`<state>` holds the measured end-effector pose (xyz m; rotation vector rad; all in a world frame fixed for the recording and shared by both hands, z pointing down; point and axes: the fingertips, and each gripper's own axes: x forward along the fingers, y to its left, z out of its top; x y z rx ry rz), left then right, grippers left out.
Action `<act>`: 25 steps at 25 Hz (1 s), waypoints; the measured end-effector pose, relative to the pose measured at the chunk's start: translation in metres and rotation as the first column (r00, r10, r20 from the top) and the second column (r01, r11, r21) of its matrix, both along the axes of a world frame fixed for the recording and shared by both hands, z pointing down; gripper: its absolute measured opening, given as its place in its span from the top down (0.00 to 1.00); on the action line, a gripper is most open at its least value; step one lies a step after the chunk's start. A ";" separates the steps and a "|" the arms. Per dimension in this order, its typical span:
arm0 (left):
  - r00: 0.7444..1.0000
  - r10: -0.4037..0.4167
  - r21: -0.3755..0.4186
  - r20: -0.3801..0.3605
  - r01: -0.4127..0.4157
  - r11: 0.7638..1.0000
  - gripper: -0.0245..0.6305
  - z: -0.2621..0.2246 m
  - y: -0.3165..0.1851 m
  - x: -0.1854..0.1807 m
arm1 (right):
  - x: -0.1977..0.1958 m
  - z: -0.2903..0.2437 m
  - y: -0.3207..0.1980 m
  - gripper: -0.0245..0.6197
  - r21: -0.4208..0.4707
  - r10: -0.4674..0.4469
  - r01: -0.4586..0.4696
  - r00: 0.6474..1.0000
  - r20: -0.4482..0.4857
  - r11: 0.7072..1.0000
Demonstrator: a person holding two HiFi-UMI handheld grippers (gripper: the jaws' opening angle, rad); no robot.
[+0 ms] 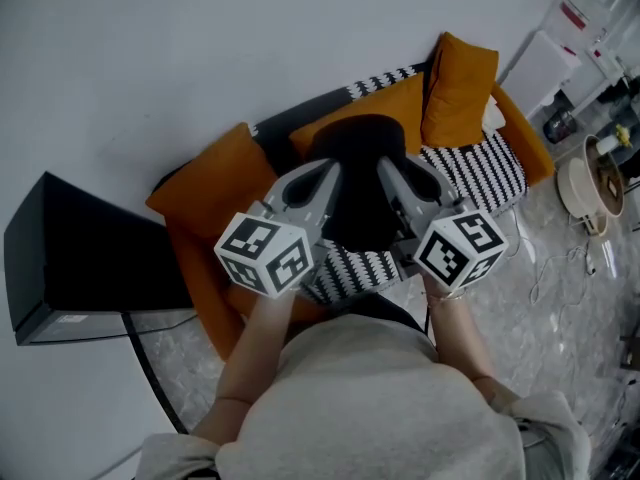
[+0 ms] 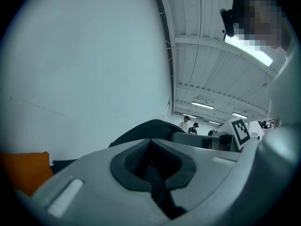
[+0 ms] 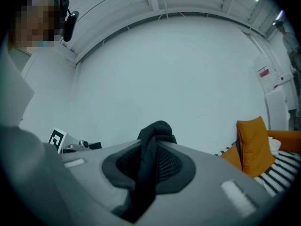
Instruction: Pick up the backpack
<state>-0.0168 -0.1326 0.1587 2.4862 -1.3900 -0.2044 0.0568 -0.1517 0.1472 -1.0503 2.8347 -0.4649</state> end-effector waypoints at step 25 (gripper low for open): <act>1.000 0.008 0.006 -0.020 -0.008 1.000 0.96 -0.004 0.003 0.005 | 0.002 -0.006 0.007 0.87 0.019 -0.003 0.003 1.000 0.022 1.000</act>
